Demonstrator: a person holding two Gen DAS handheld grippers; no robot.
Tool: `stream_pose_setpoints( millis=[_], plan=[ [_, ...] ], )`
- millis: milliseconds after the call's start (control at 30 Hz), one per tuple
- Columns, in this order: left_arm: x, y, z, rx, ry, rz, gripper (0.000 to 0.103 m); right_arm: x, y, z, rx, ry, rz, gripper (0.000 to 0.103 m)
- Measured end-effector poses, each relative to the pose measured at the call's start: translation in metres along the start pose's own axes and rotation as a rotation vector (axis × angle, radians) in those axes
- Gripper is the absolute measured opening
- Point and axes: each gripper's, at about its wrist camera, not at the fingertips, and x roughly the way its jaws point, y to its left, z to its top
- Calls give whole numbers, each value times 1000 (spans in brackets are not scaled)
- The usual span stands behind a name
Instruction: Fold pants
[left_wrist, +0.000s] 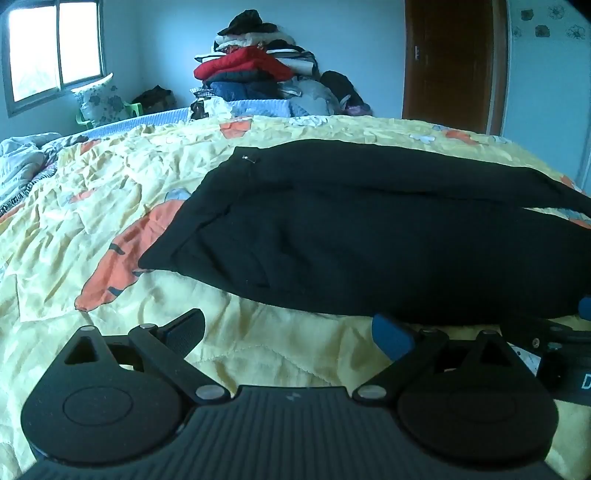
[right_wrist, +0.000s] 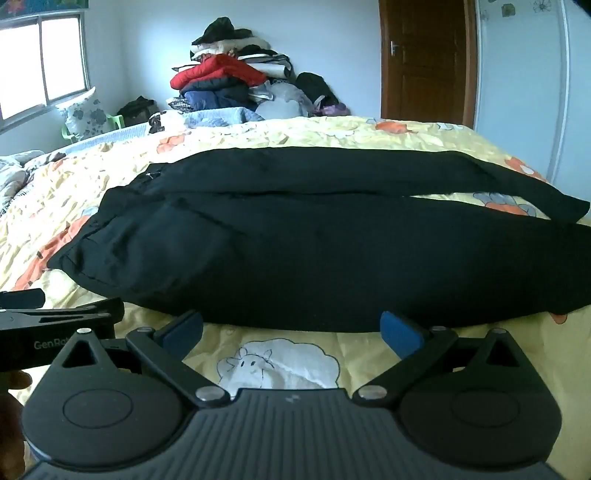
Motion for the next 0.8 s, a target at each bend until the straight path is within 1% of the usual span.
stream_pose_setpoints(
  millis=[233,467,800],
  plan=[
    [3,0,-3,5,9,9,98,2,0,-3,8,11,14,103],
    [11,5,-7,-14,40,16,99,5,2,-5,2,16,25,103],
    [12,7,-9,-21,38,12,99,8,2,-7,2,28,29,103]
  ],
)
